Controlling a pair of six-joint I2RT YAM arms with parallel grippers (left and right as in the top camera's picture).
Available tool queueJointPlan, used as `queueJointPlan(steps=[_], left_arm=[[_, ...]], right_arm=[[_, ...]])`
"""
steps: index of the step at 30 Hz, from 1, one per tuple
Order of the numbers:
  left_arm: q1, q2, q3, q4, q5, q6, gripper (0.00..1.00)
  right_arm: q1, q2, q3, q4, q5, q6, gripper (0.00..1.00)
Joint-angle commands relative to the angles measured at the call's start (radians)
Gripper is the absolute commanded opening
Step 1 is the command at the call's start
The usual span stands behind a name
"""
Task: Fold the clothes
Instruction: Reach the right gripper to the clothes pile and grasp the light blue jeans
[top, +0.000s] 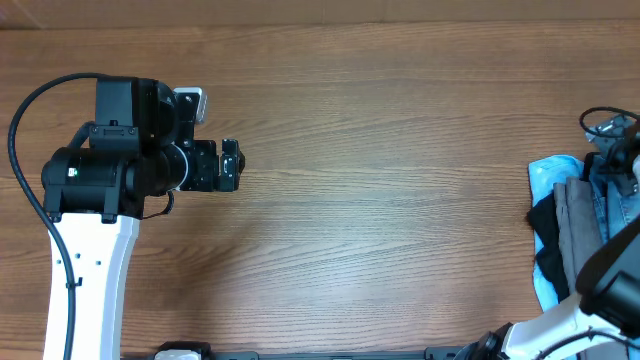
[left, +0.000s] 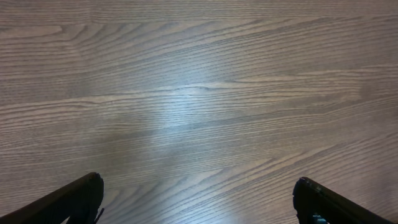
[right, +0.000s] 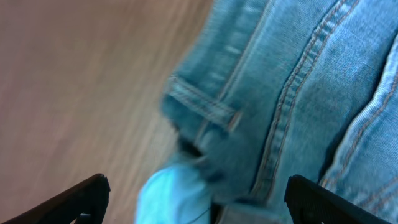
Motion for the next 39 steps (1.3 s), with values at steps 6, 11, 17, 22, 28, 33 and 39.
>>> queueJointPlan(steps=[6,11,17,22,28,33,39], left_arm=[[0.003,0.004,0.029,0.009,0.02,0.015,1.0],[0.003,0.005,0.029,0.014,0.02,0.015,1.0],[0.003,0.005,0.029,0.014,0.02,0.014,1.0],[0.003,0.005,0.029,0.015,0.055,0.011,1.0],[0.003,0.006,0.029,-0.002,0.064,0.011,1.0],[0.003,0.006,0.029,-0.022,0.064,0.012,1.0],[0.003,0.006,0.029,-0.038,0.06,0.026,1.0]], right_arm=[[0.004,0.103,0.023,0.013,0.185,-0.007,0.93],[0.004,0.157,0.023,-0.007,0.207,-0.006,0.86],[0.003,0.162,0.023,-0.023,0.271,-0.002,0.57],[0.002,0.154,0.107,-0.114,0.275,0.031,0.04],[0.002,0.078,0.409,-0.337,0.241,0.053,0.04],[0.005,-0.017,0.622,-0.477,0.13,0.042,0.04],[0.047,-0.114,0.828,-0.58,-0.007,-0.011,0.04]])
